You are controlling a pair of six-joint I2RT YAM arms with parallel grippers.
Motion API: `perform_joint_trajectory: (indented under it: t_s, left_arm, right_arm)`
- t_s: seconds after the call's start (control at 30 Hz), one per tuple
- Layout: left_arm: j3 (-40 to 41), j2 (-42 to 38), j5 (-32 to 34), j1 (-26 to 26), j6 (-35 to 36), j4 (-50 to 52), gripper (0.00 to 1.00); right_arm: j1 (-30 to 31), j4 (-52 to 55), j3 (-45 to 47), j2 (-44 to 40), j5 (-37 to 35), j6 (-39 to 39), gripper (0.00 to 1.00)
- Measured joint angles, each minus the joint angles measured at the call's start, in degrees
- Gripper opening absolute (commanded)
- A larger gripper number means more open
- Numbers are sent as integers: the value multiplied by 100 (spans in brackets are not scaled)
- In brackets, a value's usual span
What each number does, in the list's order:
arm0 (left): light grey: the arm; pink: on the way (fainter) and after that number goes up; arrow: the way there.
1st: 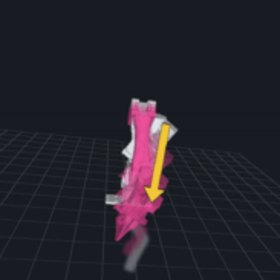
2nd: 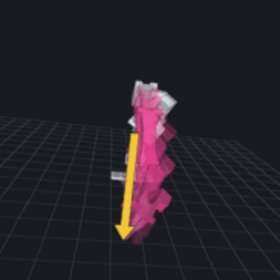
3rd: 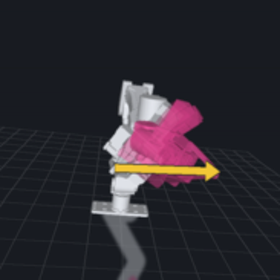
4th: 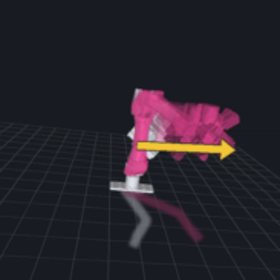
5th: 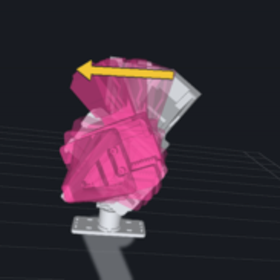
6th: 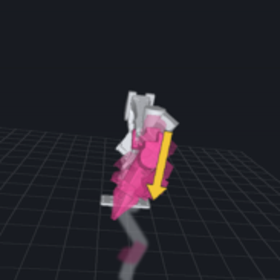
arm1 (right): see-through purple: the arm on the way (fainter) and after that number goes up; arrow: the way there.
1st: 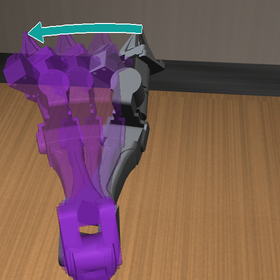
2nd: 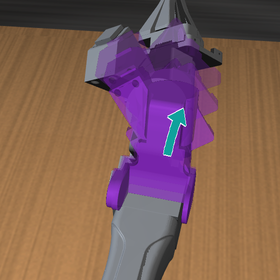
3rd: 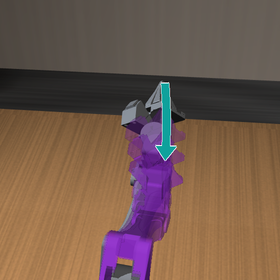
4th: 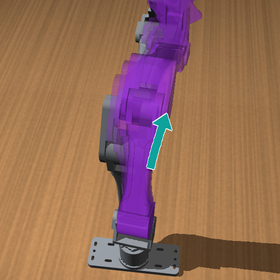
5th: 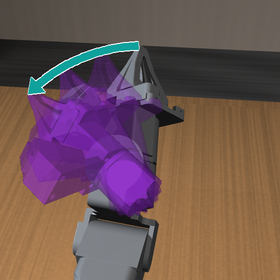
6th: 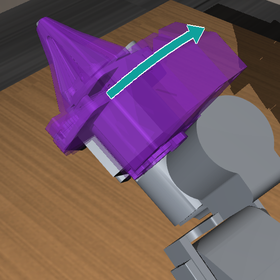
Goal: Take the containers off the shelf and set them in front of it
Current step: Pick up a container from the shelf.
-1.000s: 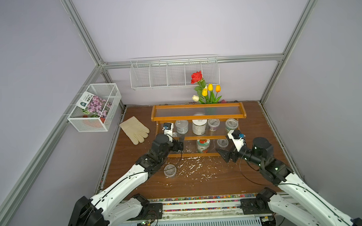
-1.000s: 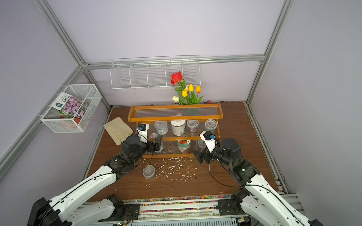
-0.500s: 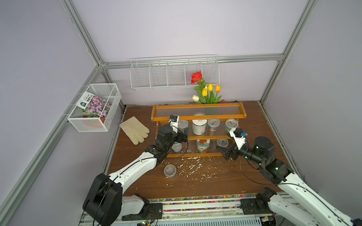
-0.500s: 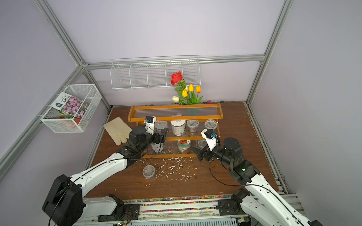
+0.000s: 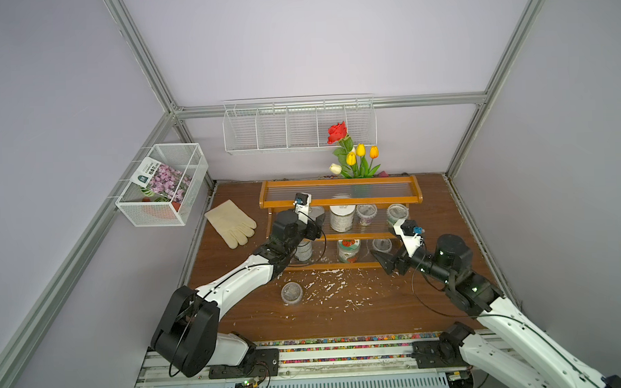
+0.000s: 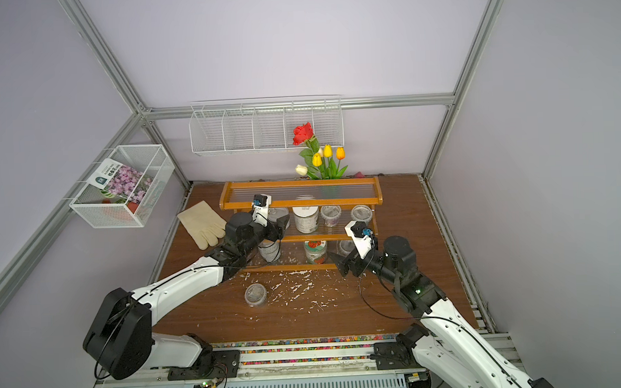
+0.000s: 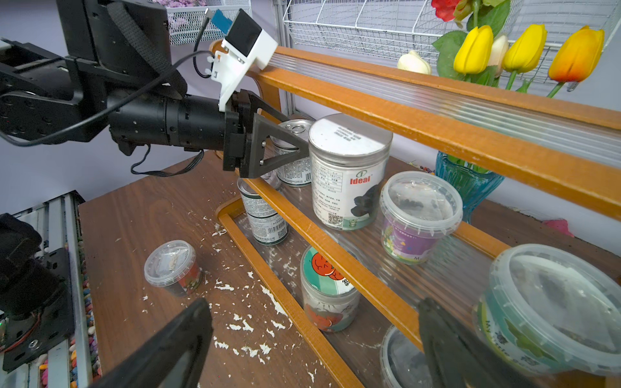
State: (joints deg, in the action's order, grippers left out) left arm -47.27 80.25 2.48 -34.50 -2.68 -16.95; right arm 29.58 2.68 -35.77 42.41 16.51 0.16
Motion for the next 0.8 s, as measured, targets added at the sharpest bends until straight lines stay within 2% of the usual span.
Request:
perform_joint_trajectory:
  t_s: [0.27,0.47,0.6,0.67,0.8]
  left_arm:
    - [2,-356,-107,0,85,549,73]
    - [46,-920,-258,0,85,966,71]
    - [151,-1453,-588,-42,24,1311,70]
    - [297,-1799,-562,-293,-15,1523,70]
    - [656,-2356,-411,-1185,-232,1823,69]
  right_arm:
    - [0,0,0,0,0,0,98]
    - [0,0,0,17,2,0,98]
    - [-7,2,0,33,15,0,98]
    - [-13,2,0,39,52,0,98]
    - [-37,11,-31,94,146,-9,98]
